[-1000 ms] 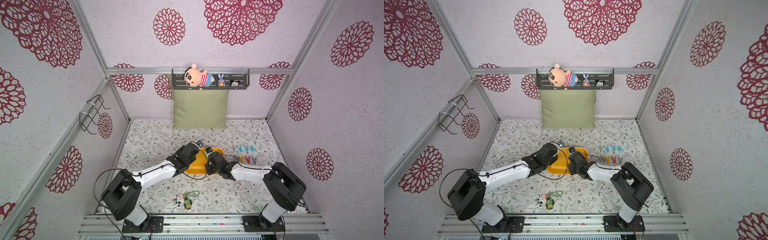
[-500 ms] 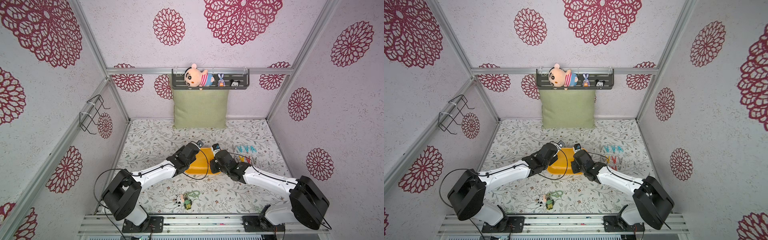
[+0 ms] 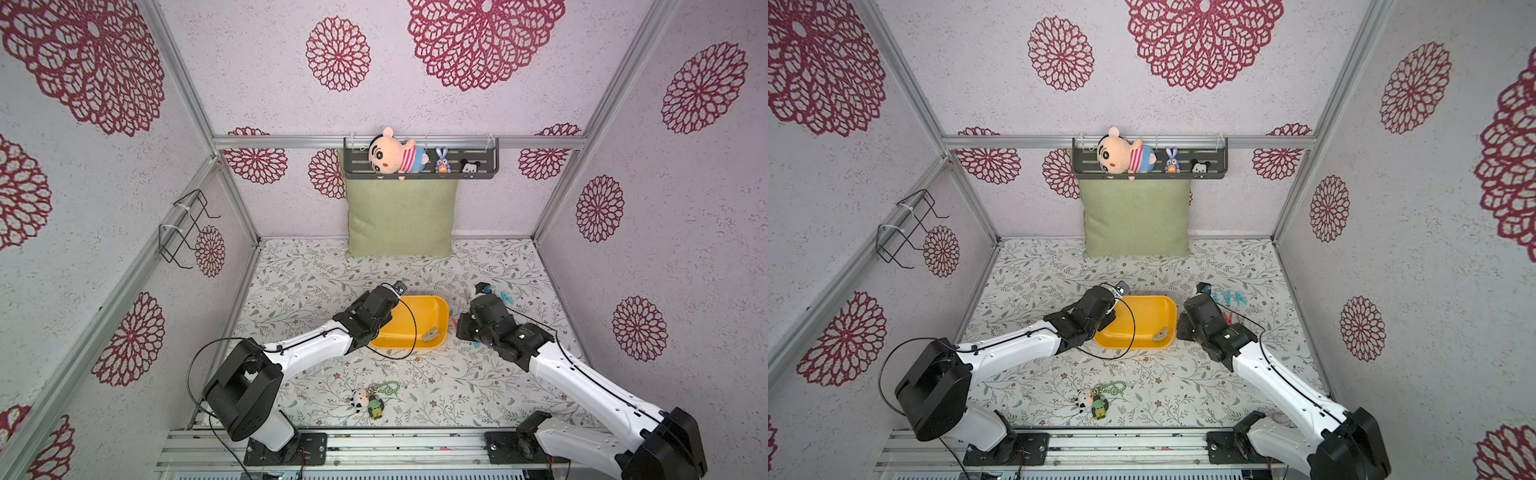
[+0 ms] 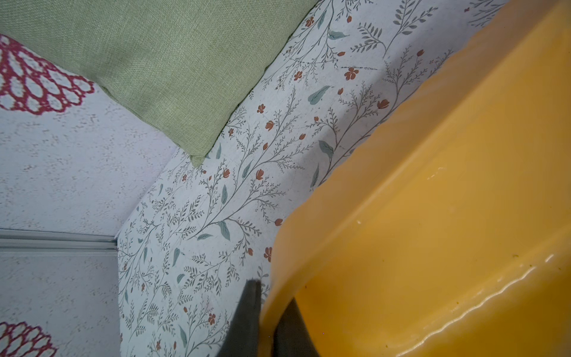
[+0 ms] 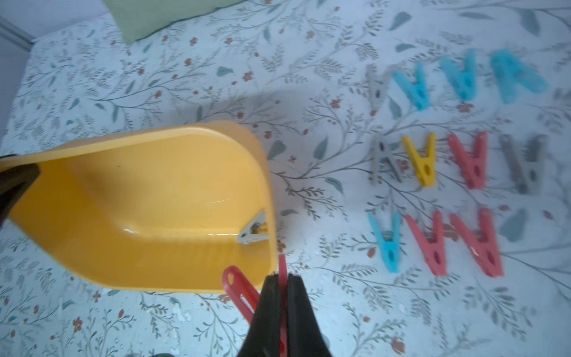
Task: Take the clothespins out of the storage box
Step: Pick up the clothespin from the storage box, then place the clothespin at the center of the board.
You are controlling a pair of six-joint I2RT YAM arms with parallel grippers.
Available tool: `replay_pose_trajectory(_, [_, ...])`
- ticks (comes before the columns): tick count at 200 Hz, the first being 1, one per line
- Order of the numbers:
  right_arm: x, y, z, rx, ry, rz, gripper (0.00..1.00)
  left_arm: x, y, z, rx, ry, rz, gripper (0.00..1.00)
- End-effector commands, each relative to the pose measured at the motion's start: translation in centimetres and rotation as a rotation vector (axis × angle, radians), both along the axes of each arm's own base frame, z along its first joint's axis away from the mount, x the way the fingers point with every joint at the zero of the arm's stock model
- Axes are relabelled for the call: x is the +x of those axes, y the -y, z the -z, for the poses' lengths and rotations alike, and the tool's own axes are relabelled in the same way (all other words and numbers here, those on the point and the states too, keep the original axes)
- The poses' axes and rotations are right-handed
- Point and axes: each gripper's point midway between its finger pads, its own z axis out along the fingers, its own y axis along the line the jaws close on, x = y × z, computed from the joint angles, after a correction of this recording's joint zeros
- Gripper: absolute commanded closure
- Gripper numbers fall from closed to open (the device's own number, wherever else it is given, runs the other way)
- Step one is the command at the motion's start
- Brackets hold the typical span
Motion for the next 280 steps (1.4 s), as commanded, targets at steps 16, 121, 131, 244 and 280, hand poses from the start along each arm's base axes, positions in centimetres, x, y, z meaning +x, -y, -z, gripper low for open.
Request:
replay_pose_trajectory(16, [-0.8, 7.1, 1.7, -0.101, -0.15, 0.2, 1.0, -0.6, -0.5, 0.9, 0.069, -0.041, 0.021, 1.0])
replay_pose_trajectory(121, [2.0, 19.3, 6.2, -0.243, -0.354, 0.331, 1.0, -0.8, -0.4, 0.9, 0.06, -0.051, 0.027, 1.0])
replay_pose_trajectory(131, [2.2, 19.6, 6.7, -0.265, -0.379, 0.315, 1.0, -0.8, -0.3, 0.9, 0.057, -0.051, 0.028, 1.0])
replay_pose_trajectory(244, [3.4, 18.6, 12.4, -0.24, -0.51, 0.19, 1.0, -0.8, -0.3, 0.9, 0.056, -0.052, 0.028, 1.0])
replay_pose_trajectory(280, [3.4, 18.8, 13.1, -0.252, -0.528, 0.189, 1.0, -0.7, -0.3, 0.8, 0.055, -0.049, 0.027, 1.0])
